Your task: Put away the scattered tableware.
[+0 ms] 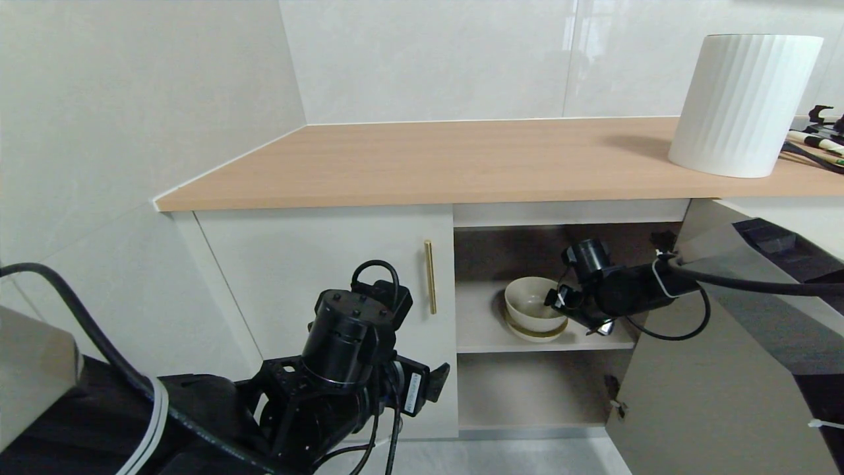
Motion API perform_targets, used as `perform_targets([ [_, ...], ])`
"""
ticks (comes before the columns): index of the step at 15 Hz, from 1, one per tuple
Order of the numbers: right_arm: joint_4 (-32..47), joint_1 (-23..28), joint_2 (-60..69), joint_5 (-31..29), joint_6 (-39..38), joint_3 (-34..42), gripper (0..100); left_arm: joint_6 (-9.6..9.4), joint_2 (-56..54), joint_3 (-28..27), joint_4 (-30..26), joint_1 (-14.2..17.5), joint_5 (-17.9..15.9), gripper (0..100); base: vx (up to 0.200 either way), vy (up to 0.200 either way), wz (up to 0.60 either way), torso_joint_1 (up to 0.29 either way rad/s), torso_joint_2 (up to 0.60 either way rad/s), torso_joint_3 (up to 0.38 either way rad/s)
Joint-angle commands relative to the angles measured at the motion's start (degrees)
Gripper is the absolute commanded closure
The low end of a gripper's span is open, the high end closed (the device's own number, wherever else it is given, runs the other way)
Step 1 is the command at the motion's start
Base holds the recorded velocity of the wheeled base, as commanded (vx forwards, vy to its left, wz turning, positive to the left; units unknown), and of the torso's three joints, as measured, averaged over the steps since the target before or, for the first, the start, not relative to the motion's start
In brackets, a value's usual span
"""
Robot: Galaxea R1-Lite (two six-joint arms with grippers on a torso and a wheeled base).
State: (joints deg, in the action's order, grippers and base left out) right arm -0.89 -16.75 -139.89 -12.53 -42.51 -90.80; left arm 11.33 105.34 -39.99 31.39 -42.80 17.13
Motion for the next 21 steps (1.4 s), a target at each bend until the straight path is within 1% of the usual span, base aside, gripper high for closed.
perform_targets([
  [1,0.0,-0.4,1.4,0.1,0.1,1.1,0,0.1,-0.1,0.0,0.0,0.1,0.1,0,0.0,0.0,0.0,0.0,0.0,0.0],
  [3,-0.2,-2.5,8.3,0.5,0.8,8.9,0,0.28,-0.9,0.4,0.0,0.9,0.5,0,0.0,0.0,0.0,0.0,0.0,0.0],
  [4,-0.3,-2.9,10.7,0.7,1.7,11.1,0,0.98,-1.4,0.6,0.0,1.2,0.6,0,0.0,0.0,0.0,0.0,0.0,0.0],
  [5,-0.1,-3.7,15.3,0.8,4.5,13.9,0,2.47,-2.8,0.6,0.0,1.2,0.6,0,0.0,0.0,0.0,0.0,0.0,0.0],
  [7,0.7,-5.5,25.3,1.4,7.4,19.8,0,2.83,-5.3,1.6,0.0,1.4,0.7,0,0.0,0.0,0.0,0.0,0.0,0.0],
  [8,2.0,-6.5,29.5,2.1,8.6,22.6,0,3.26,-5.8,2.4,0.0,1.8,0.7,0,0.0,0.0,0.0,0.0,0.0,0.0],
  [9,5.7,-9.1,35.4,3.5,10.7,26.6,0,5.11,-6.1,4.6,0.1,1.9,0.6,0,0.0,0.0,0.0,0.0,0.0,0.0],
  [10,8.3,-11.5,38.4,3.7,11.0,29.4,0,5.46,-6.2,5.7,0.2,2.5,0.6,0,0.0,0.0,0.0,0.0,0.0,0.0],
  [11,9.2,-13.3,39.8,3.7,11.0,32.1,0,5.46,-6.6,5.6,0.2,3.0,0.6,0,0.0,0.0,0.0,0.0,0.0,0.0],
  [15,9.2,-14.5,40.0,3.4,11.0,32.9,0,5.64,-8.0,5.6,0.2,3.1,0.7,0,0.0,0.0,0.0,0.0,0.0,0.0],
  [17,9.4,-15.5,40.0,3.3,11.0,33.0,0,5.64,-8.0,5.6,0.2,3.1,0.7,0,-0.2,0.0,0.0,0.01,0.0,0.005],
  [21,9.4,-15.5,39.1,3.4,11.0,32.9,0,5.55,-7.7,5.6,0.1,3.1,0.7,0,-0.2,0.0,0.0,0.006,0.0,0.005],
])
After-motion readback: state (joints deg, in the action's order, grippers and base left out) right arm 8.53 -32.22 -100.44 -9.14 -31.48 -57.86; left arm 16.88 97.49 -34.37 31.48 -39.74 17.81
